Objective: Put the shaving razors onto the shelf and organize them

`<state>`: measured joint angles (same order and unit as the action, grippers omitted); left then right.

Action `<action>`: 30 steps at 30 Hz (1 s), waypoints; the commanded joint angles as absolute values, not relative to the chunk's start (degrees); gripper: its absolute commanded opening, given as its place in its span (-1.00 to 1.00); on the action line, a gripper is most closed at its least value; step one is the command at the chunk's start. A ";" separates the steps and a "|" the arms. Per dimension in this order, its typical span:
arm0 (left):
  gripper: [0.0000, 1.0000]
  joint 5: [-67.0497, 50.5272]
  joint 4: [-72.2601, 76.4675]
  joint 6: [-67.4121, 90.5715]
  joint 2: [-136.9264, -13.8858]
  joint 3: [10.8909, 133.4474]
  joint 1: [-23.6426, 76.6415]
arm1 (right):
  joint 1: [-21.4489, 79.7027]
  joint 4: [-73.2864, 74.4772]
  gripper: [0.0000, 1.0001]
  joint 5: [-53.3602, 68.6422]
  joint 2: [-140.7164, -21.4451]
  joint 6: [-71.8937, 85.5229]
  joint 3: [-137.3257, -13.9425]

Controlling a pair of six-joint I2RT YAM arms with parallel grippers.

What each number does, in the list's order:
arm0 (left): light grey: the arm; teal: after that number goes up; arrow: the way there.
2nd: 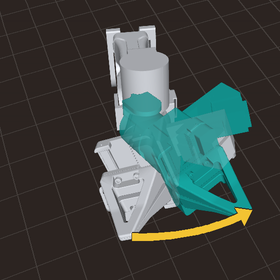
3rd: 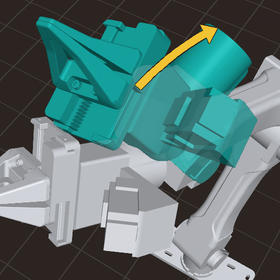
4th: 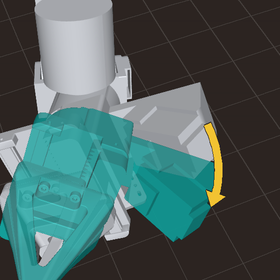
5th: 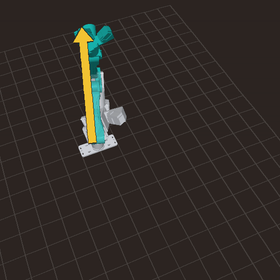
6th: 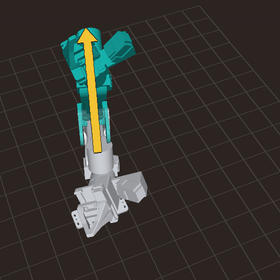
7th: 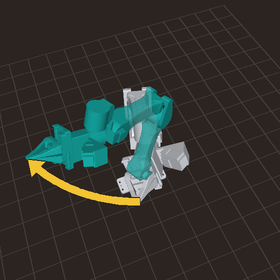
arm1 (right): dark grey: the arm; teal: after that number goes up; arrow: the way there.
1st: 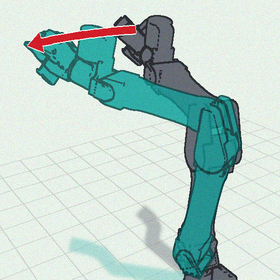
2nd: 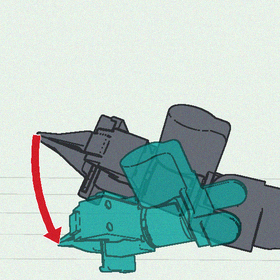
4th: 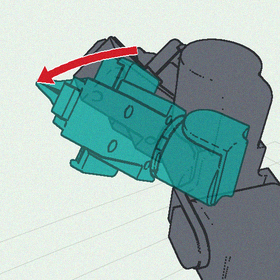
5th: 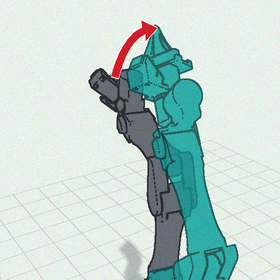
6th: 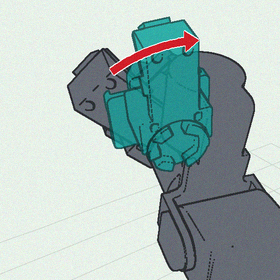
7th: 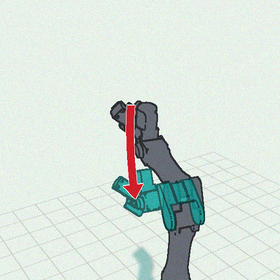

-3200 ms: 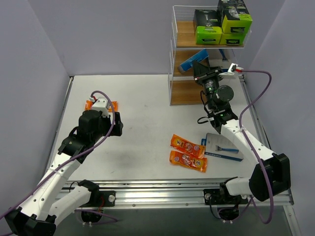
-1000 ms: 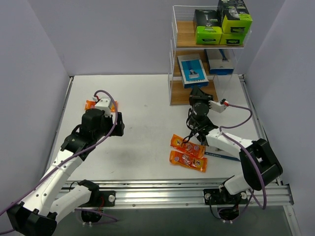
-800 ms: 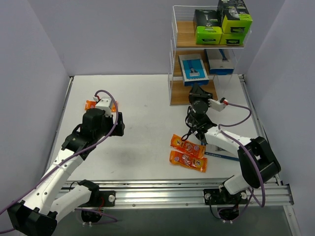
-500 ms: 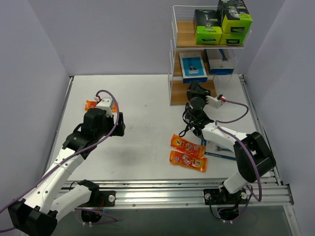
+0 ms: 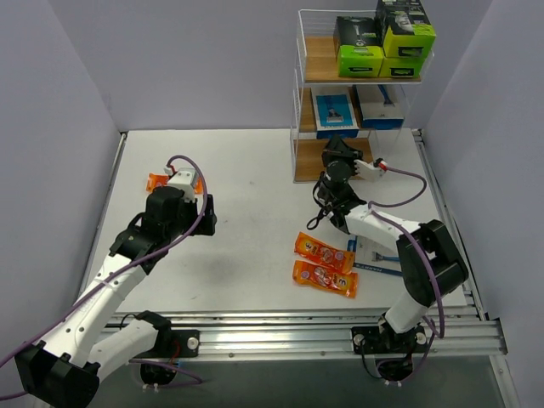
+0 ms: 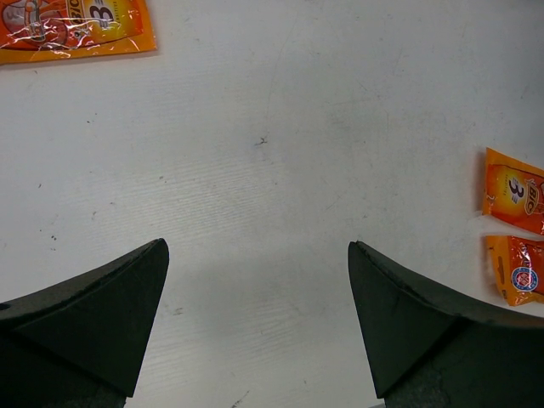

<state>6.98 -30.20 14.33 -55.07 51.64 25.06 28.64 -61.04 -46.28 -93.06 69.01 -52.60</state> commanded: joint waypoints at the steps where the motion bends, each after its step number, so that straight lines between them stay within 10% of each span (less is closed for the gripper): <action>1: 0.92 6.68 -27.60 13.97 -55.28 53.35 25.31 | 27.95 -62.93 -1.00 -48.96 -93.51 69.26 -55.98; 30: 0.92 6.24 -27.60 13.97 -57.30 53.70 25.31 | 25.58 -61.96 -1.00 -47.55 -97.65 70.49 -60.91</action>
<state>6.98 -30.17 14.33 -57.25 51.64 25.06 26.17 -59.81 -45.63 -97.41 69.69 -58.02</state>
